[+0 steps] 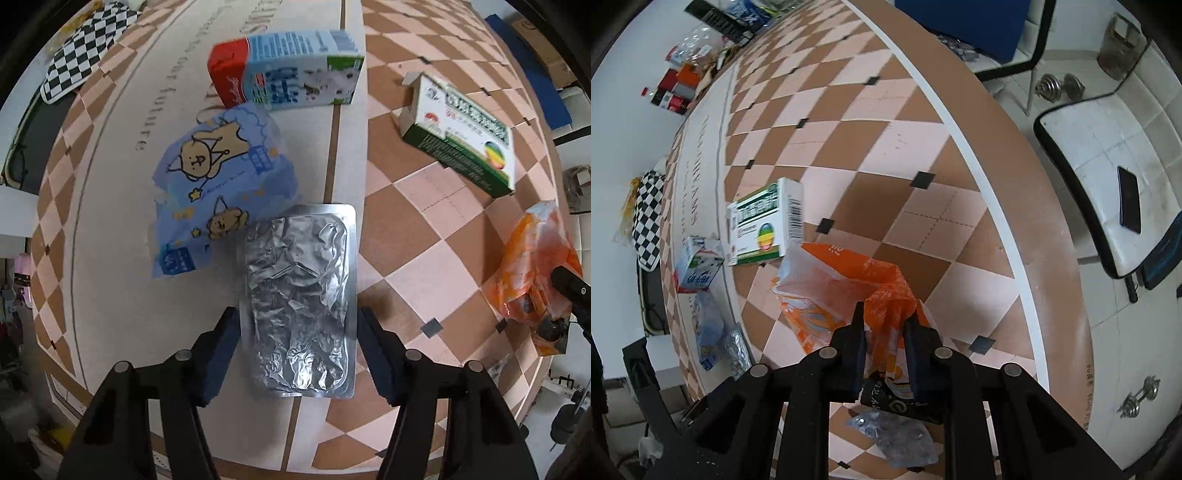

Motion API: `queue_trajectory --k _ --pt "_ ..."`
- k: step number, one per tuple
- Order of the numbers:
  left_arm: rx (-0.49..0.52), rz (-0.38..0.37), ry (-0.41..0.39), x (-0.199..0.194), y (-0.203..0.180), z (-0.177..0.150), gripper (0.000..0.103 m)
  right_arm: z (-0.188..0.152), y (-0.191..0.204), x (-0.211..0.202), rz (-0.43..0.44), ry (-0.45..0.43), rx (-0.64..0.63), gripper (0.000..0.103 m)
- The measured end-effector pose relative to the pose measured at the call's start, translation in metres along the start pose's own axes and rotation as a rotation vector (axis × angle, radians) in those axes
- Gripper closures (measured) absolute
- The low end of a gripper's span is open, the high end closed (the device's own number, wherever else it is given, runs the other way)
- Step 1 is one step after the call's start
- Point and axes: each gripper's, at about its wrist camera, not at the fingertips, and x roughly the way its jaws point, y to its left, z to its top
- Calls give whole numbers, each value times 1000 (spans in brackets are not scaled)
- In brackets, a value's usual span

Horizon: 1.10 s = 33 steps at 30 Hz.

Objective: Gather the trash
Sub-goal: 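Grasp the silver blister pack with left tool while right tool grasps the orange bag, then carry blister pack and orange bag to the trash bin and release both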

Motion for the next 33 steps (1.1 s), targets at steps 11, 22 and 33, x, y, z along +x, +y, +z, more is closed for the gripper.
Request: queue_trajectory --k 11,22,33 --pt "35 -19 -187 -96 24 -44 42 -44 35 -46 -19 -92 -130 87" --pt "145 -87 -325 -131 75 -129 42 -176 55 -107 22 -193 -148 88" --pt "262 -174 -267 -123 132 -262 42 -402 37 -113 37 -158 -8 88"
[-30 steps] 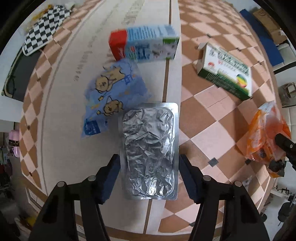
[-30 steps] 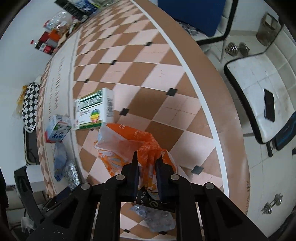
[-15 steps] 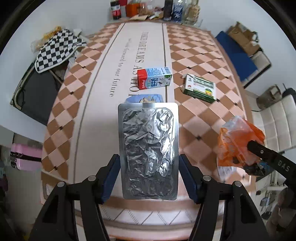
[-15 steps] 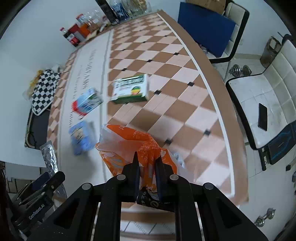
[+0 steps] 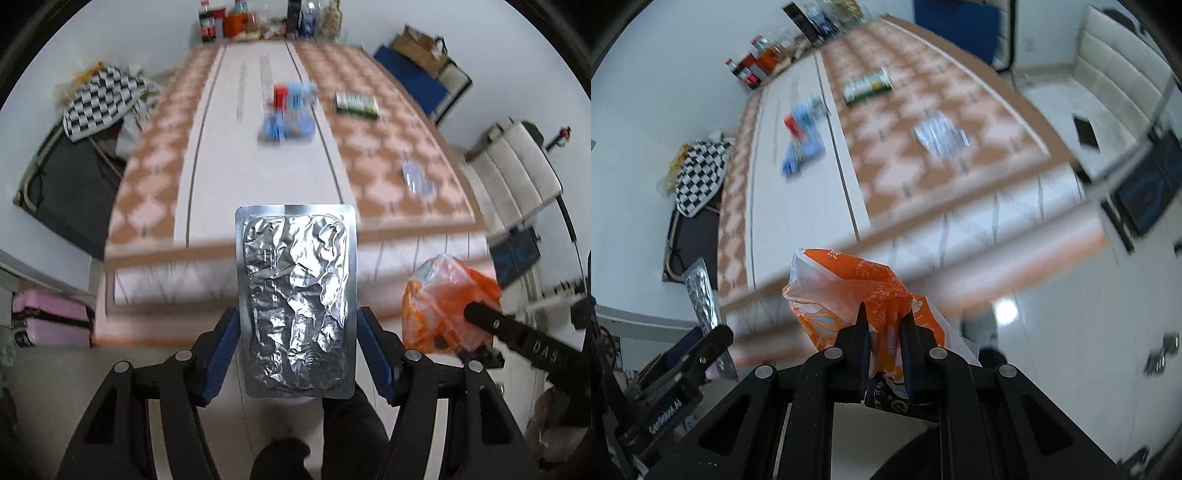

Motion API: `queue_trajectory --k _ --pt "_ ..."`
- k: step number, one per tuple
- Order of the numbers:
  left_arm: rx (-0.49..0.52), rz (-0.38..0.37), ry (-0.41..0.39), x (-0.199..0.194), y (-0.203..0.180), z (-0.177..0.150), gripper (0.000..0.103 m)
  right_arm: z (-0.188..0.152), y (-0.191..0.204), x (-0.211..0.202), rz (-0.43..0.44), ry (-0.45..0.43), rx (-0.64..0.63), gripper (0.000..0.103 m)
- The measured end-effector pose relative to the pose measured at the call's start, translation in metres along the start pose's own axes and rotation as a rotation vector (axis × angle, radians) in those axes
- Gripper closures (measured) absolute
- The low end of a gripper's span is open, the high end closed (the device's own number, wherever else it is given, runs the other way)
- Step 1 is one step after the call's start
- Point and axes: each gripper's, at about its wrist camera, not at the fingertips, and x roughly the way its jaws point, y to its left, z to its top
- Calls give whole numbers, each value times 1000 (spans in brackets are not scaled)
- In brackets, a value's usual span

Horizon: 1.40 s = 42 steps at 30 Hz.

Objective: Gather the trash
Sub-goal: 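Carry blister pack and orange bag to the trash bin and release both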

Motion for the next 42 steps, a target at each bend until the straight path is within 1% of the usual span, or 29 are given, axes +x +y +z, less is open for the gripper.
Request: queue_trajectory --k 2,6,9,11,13,15,16,18,19,20,22,25,27,28,29,31,32,33,34,36,38,40,42 --pt "3 -18 47 11 1 -25 42 -41 -12 6 -18 44 28 88" --pt "-6 -40 150 49 5 -70 42 -102 -43 33 -63 131 87 88" --pt "-32 -50 217 86 10 -92 42 -130 -66 62 -92 184 126 88" --pt "-59 -58 269 119 15 -105 42 -147 -84 88 -108 215 158 88" --pt "-94 -89 336 160 21 -116 42 -158 -100 115 -110 240 187 88" --pt "-122 -106 379 193 26 -125 42 -170 -118 154 -96 275 228 88" --pt "-137 -105 398 216 29 -129 42 -172 -123 168 -88 290 242 88" --pt "-159 -129 416 246 33 -133 41 -182 -142 211 -74 325 288 88" --pt "-172 -131 432 268 35 -136 41 -185 -147 224 -71 334 297 88" --pt "-182 -136 445 283 36 -140 41 -190 -155 246 -66 343 311 88" --pt "-233 -163 486 319 43 -146 41 -196 -167 277 -68 354 329 88" --pt "-265 -189 511 357 49 -155 40 -204 -185 330 -52 386 375 87" --pt "-281 -194 505 370 54 -159 30 -208 -191 367 -19 428 411 86" --pt "-288 -183 505 376 57 -162 20 -210 -193 386 -1 446 417 85" --pt "-289 -164 504 379 66 -167 12 -206 -194 400 4 459 417 81" --pt "-292 -136 512 381 75 -173 7 -209 -192 421 4 473 405 75" --pt "-296 -120 512 381 79 -176 7 -210 -193 428 4 474 399 68" --pt "-298 -102 506 380 81 -178 7 -211 -193 433 7 474 397 58" --pt "-293 -88 500 377 85 -180 7 -210 -192 435 14 470 399 52" --pt "-269 -32 467 369 87 -182 7 -211 -190 434 29 453 389 27" --pt "-238 23 433 364 86 -183 7 -210 -184 431 3 446 348 17" --pt "-210 72 406 355 83 -184 7 -209 -178 423 -35 441 288 12" --pt "-196 88 398 349 80 -186 7 -208 -170 417 -70 436 227 4"
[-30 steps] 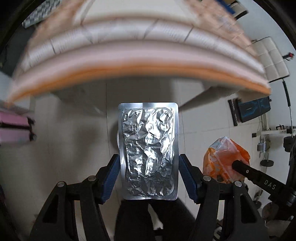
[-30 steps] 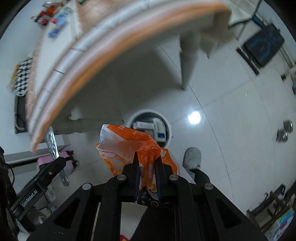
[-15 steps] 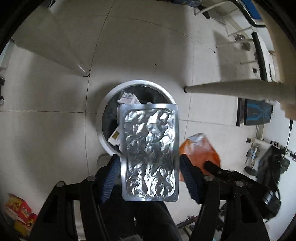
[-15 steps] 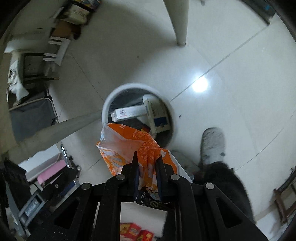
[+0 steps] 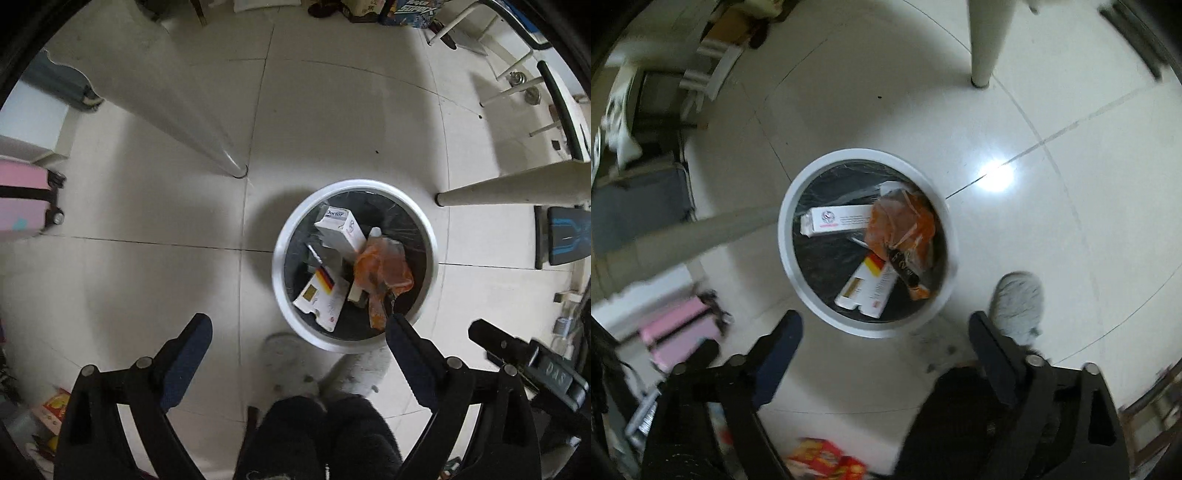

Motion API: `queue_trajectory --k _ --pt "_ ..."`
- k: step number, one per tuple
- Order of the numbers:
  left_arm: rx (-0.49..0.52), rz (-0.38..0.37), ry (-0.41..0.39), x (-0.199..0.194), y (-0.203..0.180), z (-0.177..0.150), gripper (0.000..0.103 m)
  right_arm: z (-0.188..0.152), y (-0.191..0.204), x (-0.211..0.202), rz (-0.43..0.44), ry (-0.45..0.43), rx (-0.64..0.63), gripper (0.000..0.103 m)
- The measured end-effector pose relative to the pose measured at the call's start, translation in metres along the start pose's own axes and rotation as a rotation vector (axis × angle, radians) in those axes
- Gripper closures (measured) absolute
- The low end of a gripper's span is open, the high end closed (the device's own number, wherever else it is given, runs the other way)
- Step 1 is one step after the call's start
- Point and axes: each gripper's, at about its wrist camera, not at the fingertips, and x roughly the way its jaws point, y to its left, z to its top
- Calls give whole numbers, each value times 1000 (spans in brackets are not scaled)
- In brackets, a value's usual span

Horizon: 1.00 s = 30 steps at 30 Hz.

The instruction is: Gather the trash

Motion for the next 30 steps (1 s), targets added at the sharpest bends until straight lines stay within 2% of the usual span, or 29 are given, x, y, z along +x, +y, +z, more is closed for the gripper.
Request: queue_trajectory --k 3,7,18,22,30 --pt "15 12 0 -6 -1 -7 7 -10 14 -16 -116 -46 -122 4" --pt "38 25 -9 -21 -9 -15 7 -20 24 -37 -199 -96 -216 4" --pt "61 22 -53 -71 -17 -36 7 -50 45 -114 -255 -175 -345 4" --pt "56 19 -62 -98 -16 -47 7 -65 53 -140 -262 -183 -383 4" --pt "64 1 -88 -174 -19 -73 7 -107 74 -220 -245 -189 -427 4"
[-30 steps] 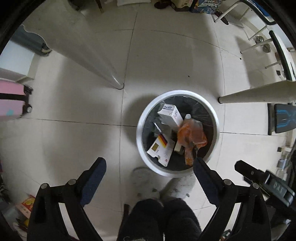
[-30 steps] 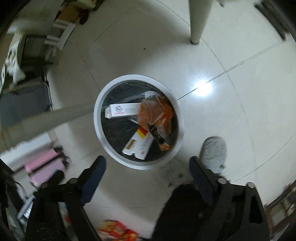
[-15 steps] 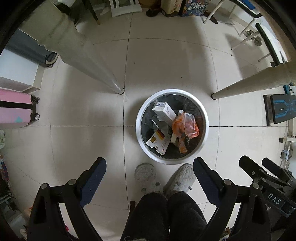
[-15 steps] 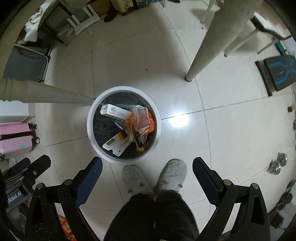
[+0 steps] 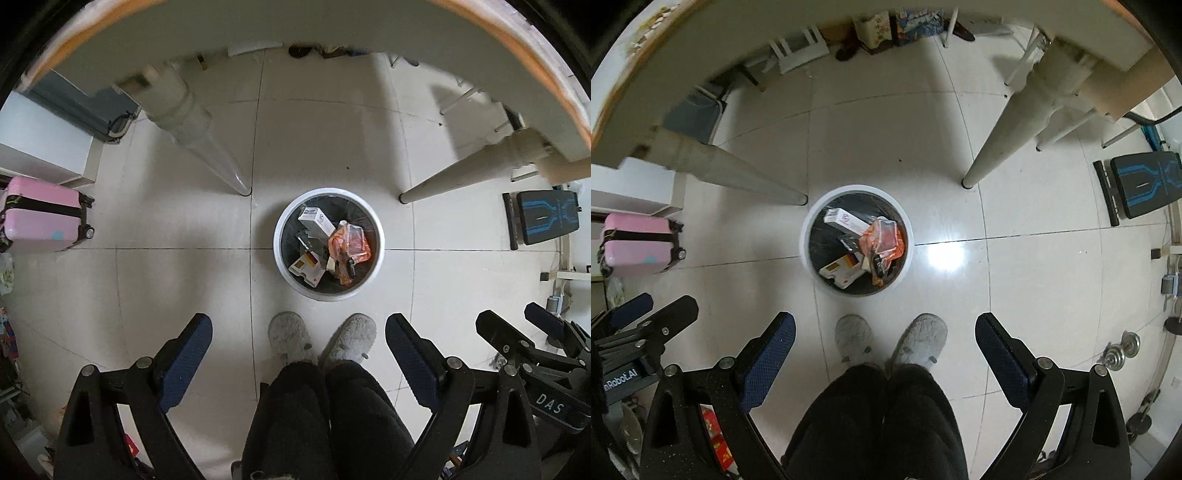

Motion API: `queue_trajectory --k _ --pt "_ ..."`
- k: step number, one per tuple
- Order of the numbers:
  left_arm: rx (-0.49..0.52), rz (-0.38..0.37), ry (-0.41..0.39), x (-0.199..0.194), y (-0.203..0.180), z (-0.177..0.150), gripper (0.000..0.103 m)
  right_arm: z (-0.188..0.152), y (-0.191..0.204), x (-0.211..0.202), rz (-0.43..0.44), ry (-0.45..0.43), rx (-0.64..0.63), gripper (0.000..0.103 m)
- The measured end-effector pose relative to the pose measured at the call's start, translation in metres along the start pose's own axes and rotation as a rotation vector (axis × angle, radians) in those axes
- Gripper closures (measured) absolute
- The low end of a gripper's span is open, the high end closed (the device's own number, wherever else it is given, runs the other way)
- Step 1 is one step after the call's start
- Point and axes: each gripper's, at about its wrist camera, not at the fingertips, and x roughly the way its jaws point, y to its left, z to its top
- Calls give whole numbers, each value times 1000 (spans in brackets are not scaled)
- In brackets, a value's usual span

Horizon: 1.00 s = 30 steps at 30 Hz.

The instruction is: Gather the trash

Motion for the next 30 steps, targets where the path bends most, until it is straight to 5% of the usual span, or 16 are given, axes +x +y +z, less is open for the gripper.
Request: queue_trajectory --k 18,25,30 --pt "16 -13 -162 -158 4 -4 7 -11 27 -202 89 -102 22 4" --pt "-28 42 -246 -182 -9 51 7 54 4 -251 147 -180 126 4" --pt "-63 95 -264 -183 -29 115 7 137 -27 -260 111 -204 129 4"
